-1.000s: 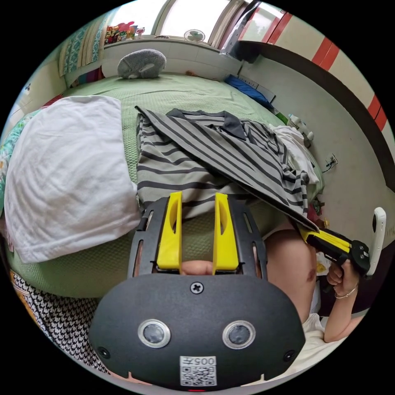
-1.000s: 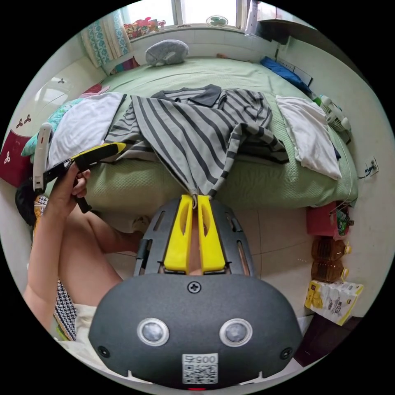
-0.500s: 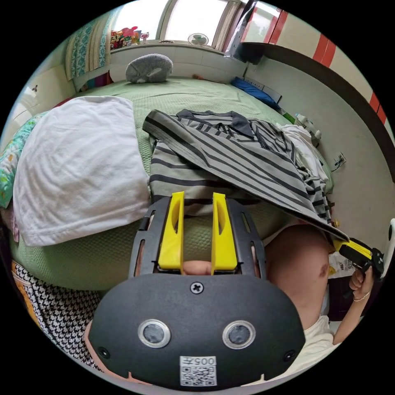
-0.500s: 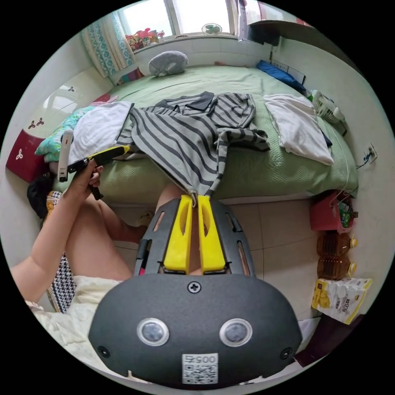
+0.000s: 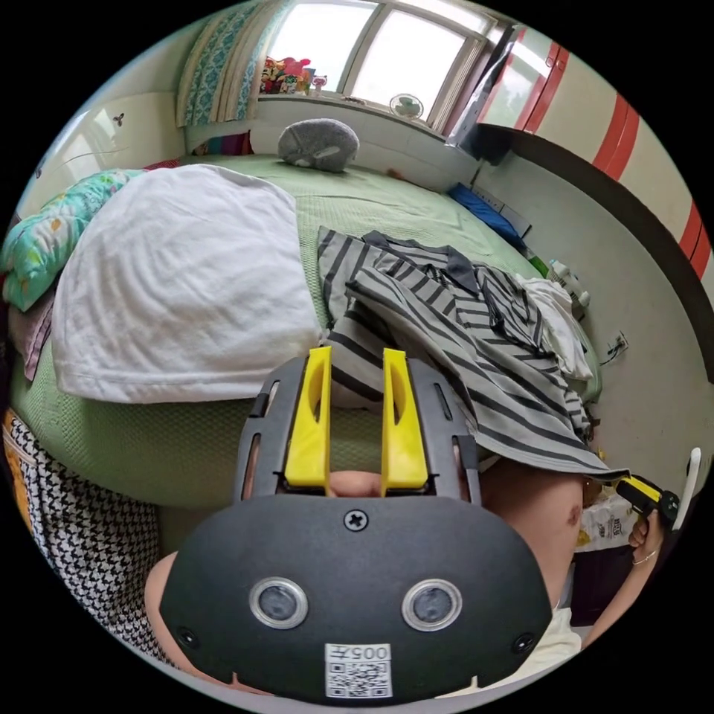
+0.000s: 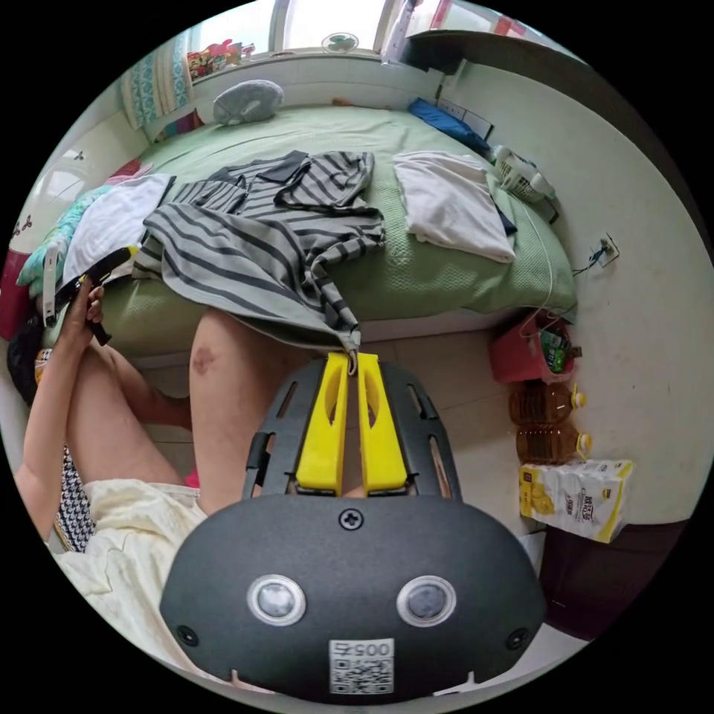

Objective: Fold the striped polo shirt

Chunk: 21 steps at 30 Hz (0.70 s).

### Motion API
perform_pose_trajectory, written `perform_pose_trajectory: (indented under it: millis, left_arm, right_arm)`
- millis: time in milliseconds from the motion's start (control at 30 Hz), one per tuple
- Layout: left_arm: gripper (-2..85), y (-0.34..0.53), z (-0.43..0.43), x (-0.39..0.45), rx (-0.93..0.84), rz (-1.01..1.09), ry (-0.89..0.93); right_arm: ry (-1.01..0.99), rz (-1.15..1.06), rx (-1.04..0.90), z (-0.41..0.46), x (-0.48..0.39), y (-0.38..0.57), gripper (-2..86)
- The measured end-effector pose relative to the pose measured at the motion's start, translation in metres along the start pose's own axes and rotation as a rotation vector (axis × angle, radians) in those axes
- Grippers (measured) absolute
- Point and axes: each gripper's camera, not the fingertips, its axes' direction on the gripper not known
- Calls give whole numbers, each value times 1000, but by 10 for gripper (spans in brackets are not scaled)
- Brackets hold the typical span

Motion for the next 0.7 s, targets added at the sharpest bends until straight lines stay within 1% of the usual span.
perform_pose_trajectory:
  millis: [100,267,300,400,433,600,700]
  left_arm:
    - [179,-12,-5,1,30,35,16]
    - [180,-47,3,-1,-21,72,30]
    - [174,-55,8,-1,-47,74,30]
    - [151,-67,13,-4,-66,48,112]
    - [127,-68,15,-5,-73,34,123]
    - [25,-64,9,-2,-140,-13,42]
    - [13,-56,-11,6,-125,47,48]
  right_arm:
    - [14,-2,-2,-9,0,1,-13]
    - [80,-47,6,-24,-16,5,-13]
    - [93,-54,8,-26,-19,6,-13]
    - [95,-51,4,-31,-22,10,-13]
    - [76,-41,3,-34,-20,12,-13]
    - [26,-32,20,-51,-13,17,-13]
    - [36,-29,31,-61,-11,17,-13]
